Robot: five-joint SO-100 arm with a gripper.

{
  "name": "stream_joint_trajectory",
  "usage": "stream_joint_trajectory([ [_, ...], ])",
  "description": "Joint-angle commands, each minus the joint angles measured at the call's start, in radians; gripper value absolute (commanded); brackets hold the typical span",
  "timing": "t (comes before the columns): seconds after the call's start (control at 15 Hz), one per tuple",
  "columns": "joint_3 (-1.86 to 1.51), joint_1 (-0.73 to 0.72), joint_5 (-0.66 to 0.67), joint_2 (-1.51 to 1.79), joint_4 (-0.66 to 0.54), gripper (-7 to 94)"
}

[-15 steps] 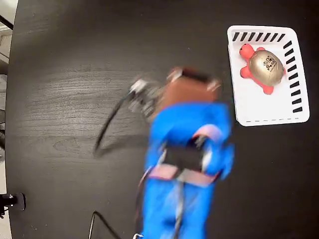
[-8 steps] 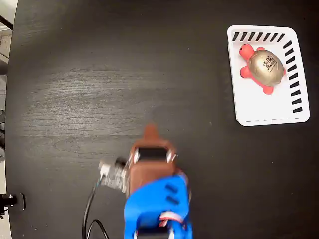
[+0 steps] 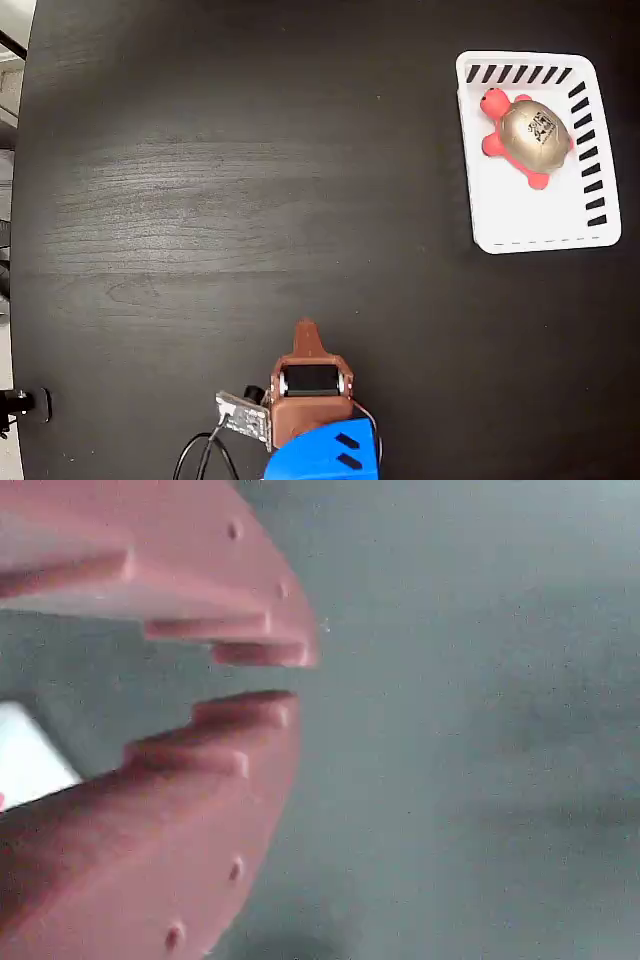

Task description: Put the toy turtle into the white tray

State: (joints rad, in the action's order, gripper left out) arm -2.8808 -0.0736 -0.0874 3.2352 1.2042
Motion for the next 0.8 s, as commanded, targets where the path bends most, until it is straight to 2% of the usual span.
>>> stream_joint_trajectory([
  [0.0,-0.008,0.014,-0.008,0.091,0.061,0],
  [0.2,-0.02,0.021,-0.002,0.132,0.126,0],
  [0.73,-0.021,0.074,-0.008,0.132,0.13,0],
])
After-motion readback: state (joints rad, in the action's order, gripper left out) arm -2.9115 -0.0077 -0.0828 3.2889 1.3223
